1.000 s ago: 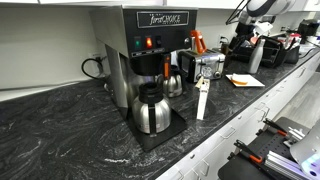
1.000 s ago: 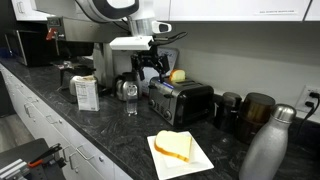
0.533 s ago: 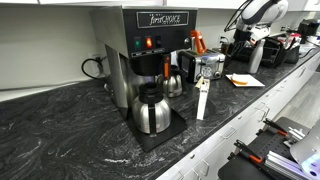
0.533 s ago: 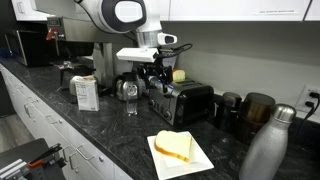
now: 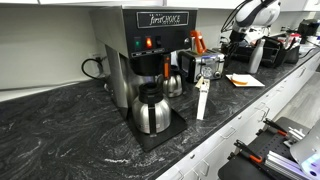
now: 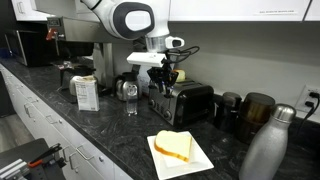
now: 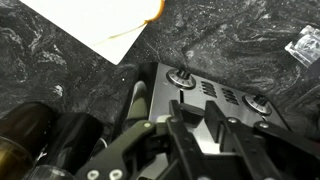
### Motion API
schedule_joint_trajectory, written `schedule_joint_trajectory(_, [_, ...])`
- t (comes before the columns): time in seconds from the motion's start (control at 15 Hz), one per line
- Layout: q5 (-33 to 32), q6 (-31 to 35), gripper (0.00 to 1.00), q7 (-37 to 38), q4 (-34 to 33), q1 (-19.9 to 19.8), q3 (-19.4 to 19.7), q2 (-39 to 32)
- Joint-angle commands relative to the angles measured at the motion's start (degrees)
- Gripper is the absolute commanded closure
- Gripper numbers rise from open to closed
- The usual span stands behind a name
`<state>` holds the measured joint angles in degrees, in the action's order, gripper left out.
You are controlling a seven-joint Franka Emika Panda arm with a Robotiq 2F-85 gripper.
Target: Push the right lever on the toaster downwards
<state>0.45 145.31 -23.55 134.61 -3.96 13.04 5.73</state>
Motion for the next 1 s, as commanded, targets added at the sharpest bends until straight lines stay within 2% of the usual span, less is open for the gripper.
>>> schedule_joint_trajectory(0.0, [3.1,1.91,0.98,-1.21,-1.18,-0.62,-1.24,-1.74])
schedule_joint_trajectory(0.93, [6.11,2.81,1.0,-1.77,-4.12,-1.53,-2.44,-7.4])
